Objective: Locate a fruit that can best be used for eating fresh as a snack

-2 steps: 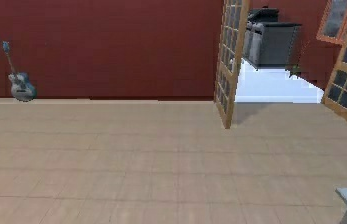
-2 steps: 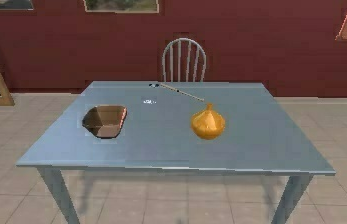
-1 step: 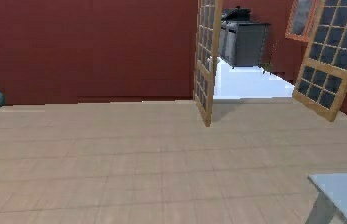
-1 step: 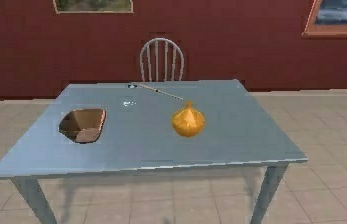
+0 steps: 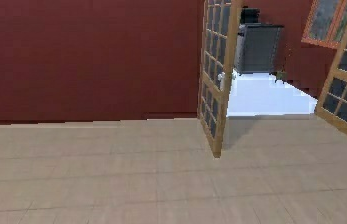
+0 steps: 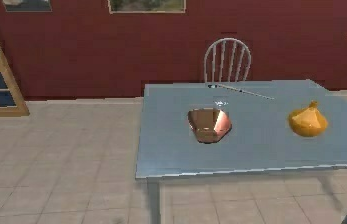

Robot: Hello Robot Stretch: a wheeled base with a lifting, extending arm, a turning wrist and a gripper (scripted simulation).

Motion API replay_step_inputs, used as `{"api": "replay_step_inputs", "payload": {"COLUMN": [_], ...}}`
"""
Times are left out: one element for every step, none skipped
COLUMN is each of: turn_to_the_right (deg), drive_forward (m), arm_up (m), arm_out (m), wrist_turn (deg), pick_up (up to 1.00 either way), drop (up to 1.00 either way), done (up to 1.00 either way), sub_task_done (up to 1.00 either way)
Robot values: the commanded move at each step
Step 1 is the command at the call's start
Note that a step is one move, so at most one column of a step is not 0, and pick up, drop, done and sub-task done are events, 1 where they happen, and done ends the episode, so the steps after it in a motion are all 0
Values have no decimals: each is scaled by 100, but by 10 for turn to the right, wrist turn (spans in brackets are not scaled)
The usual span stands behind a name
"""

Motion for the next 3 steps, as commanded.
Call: {"api": "replay_step_inputs", "payload": {"turn_to_the_right": [210,0,420], "drive_forward": [0,75,0], "arm_up": [0,0,0], "arm_out": [0,0,0], "wrist_turn": [0,0,0], "pick_up": [0,0,0], "drop": [0,0,0], "done": [0,0,0], "sub_task_done": [0,0,0]}}
